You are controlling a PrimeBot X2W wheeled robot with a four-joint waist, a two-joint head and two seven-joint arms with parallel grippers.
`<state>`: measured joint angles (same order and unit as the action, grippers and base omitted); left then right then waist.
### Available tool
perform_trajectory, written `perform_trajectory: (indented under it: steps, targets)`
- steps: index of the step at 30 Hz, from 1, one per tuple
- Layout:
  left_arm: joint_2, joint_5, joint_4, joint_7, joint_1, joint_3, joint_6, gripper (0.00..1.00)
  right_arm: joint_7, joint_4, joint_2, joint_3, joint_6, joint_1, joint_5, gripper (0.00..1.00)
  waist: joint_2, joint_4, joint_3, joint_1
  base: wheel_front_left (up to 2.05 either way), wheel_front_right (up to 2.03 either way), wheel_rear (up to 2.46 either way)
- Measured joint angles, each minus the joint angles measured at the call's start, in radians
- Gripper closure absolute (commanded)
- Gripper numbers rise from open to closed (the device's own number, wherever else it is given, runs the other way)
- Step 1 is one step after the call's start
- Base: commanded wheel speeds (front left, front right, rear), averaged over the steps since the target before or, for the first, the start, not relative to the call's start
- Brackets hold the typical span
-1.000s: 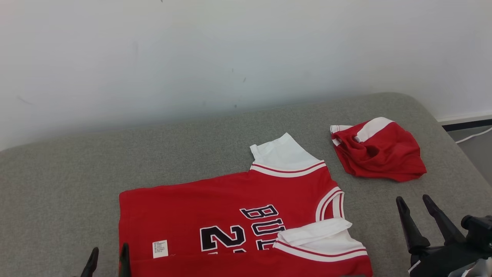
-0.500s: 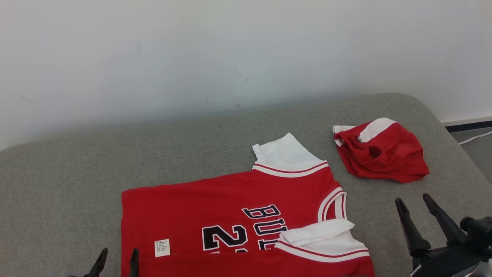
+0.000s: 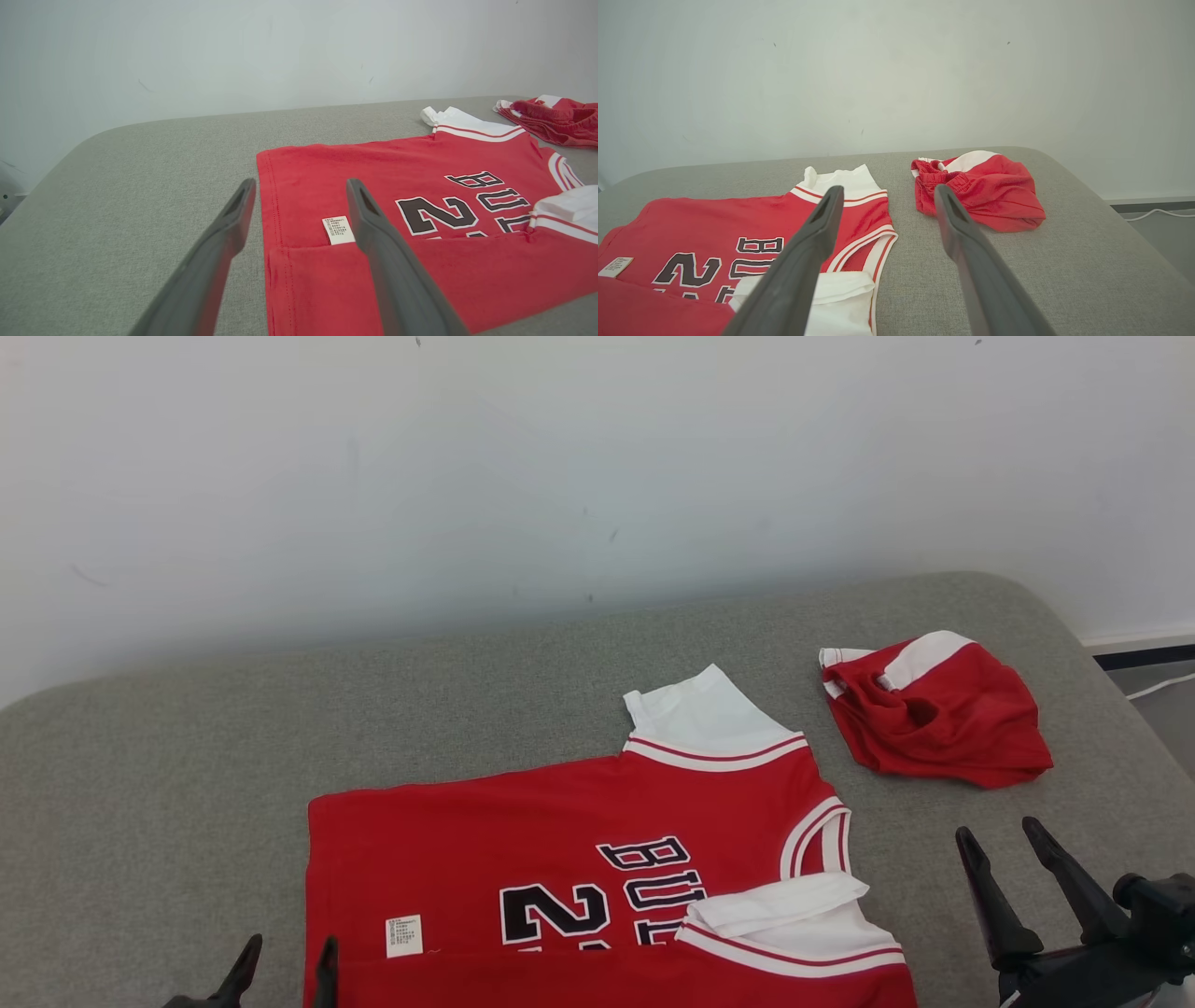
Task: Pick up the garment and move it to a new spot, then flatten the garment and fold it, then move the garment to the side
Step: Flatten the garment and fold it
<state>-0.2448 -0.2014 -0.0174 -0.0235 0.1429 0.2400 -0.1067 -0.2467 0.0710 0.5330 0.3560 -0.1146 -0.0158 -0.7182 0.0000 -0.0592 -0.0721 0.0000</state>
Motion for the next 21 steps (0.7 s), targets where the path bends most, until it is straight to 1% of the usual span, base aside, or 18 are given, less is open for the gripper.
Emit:
perform_trajectory:
  steps: [5, 16, 21]
  targets:
    - [0.001, 0.000, 0.006, 0.012, 0.002, -0.001, -0.007, 0.00, 0.000, -0.003, 0.000, -0.003, 0.000, 0.000, 0.000, 0.00, 0.0000, 0.007, -0.001, 0.0000, 0.00, 0.00, 0.00]
    - [0.016, -0.003, 0.007, 0.042, -0.009, 0.006, -0.006, 0.00, 0.009, 0.001, -0.004, -0.008, -0.001, -0.013, -0.002, 0.00, 0.0000, 0.037, 0.017, 0.0000, 0.00, 0.00, 0.00]
    - [0.013, -0.009, -0.009, 0.062, -0.071, 0.013, 0.021, 0.00, 0.030, 0.026, -0.002, -0.008, -0.001, 0.017, -0.003, 0.00, 0.0000, 0.051, 0.035, 0.0000, 0.00, 0.00, 0.00]
